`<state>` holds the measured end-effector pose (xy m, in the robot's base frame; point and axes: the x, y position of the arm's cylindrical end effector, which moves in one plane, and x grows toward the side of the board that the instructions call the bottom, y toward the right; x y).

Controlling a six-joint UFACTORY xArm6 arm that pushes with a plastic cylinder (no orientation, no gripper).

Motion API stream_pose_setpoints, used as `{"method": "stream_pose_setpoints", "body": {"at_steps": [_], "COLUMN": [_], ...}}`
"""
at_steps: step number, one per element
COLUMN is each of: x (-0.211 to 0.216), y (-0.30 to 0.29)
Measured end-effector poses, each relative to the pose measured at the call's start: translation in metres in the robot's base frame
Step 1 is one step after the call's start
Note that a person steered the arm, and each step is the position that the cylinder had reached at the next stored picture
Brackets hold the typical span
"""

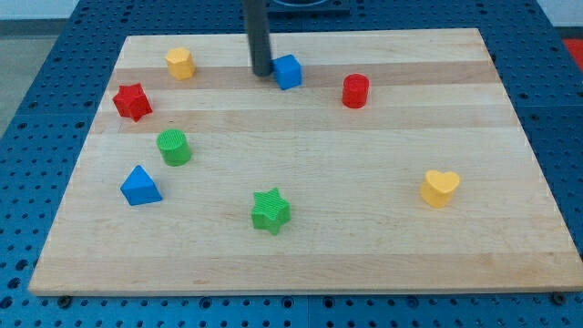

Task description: Push the red star up a bit

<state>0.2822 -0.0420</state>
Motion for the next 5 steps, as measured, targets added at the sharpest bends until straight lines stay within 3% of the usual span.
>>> {"method": "stream_pose_setpoints", "body": {"at_steps": [2,3,4,5], "x": [-0.01,0.07,0.105,0.105], "y": [0.057,0.073,0.081,-0.001]}}
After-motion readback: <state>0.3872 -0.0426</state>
